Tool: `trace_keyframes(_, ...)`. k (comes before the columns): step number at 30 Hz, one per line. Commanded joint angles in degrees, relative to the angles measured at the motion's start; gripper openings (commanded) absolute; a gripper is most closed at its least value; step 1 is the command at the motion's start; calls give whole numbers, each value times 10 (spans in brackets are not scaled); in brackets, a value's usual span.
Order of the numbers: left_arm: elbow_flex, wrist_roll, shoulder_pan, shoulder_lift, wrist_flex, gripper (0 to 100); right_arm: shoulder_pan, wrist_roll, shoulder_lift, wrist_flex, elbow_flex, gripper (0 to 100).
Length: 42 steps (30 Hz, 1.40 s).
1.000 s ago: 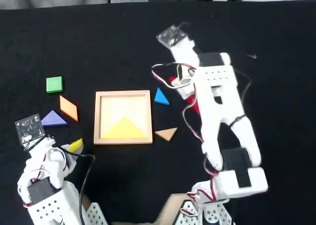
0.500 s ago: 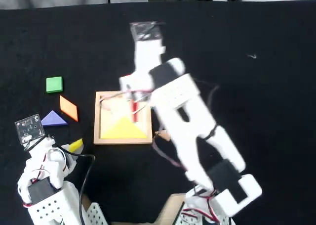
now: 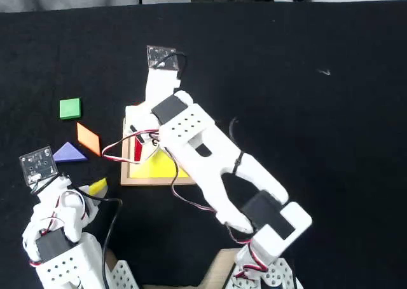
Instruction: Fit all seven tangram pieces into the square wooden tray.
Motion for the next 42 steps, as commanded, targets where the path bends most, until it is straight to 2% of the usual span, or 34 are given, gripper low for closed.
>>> trace_keyframes(1, 11, -4, -6, -4, 4, 385, -18, -10, 13, -12, -26, 11)
trace_keyframes(12, 11, -4, -6, -4, 4, 385, -29, -9, 115, -9, -101, 11)
trace_keyframes(42, 12, -4, -6, -4, 4, 385, -41, -10, 199, -10, -167, 11)
